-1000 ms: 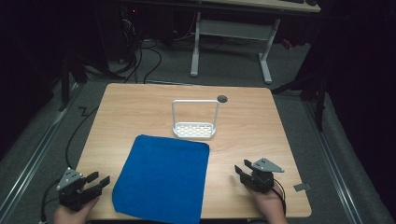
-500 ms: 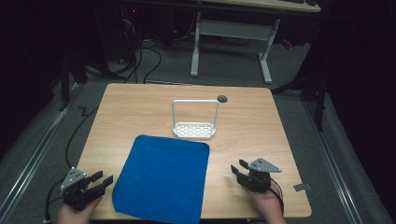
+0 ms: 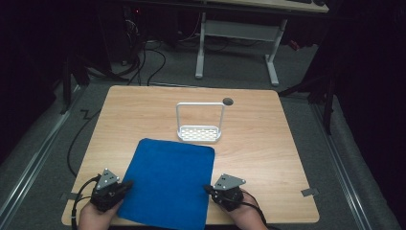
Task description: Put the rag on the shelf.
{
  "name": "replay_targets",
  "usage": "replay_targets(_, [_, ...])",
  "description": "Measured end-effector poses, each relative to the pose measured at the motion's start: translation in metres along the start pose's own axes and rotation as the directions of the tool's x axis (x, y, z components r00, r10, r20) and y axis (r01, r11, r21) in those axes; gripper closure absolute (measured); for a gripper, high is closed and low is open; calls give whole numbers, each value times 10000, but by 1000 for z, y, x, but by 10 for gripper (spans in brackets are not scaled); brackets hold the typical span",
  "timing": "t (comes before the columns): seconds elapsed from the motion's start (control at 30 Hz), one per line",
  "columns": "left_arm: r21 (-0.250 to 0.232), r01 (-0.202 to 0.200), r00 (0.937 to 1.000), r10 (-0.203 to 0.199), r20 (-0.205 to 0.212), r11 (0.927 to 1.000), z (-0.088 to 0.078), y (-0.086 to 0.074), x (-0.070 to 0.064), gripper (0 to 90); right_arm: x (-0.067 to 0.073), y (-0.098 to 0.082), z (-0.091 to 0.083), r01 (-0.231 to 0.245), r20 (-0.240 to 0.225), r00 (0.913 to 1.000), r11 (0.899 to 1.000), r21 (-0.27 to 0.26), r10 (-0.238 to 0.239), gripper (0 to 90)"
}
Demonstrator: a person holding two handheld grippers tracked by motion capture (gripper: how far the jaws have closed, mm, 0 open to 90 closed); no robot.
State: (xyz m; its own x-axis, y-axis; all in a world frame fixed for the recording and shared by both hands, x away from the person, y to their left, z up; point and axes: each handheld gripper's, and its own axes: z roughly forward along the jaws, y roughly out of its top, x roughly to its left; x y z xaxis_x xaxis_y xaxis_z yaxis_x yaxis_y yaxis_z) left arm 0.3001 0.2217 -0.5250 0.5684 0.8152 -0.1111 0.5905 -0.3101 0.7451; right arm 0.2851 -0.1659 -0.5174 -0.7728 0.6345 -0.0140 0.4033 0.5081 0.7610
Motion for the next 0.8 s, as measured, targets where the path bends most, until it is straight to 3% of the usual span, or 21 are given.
replay_targets(0.13, [226,48,10000,-48,8,9997,2,-2,2,886,1,2,10,235,34,9997,9993,286,-236,900])
replay_targets(0.27, [288,26,9999,-29,121,9996,3,-5,2,874,-5,2,19,87,-93,9999,9978,659,-81,900])
replay_targets(0.47, [286,-51,9993,41,378,9996,1,-7,-2,839,-7,-1,15,303,-14,9995,9967,755,-303,900])
replay_targets(0.63, [323,-293,9967,268,762,9990,2,-8,-12,831,-14,-7,7,180,66,9998,9969,762,-186,900])
replay_targets(0.8, [380,-721,9892,666,1304,9967,6,-6,-32,822,-24,-17,-5,-184,318,9994,9968,784,160,900])
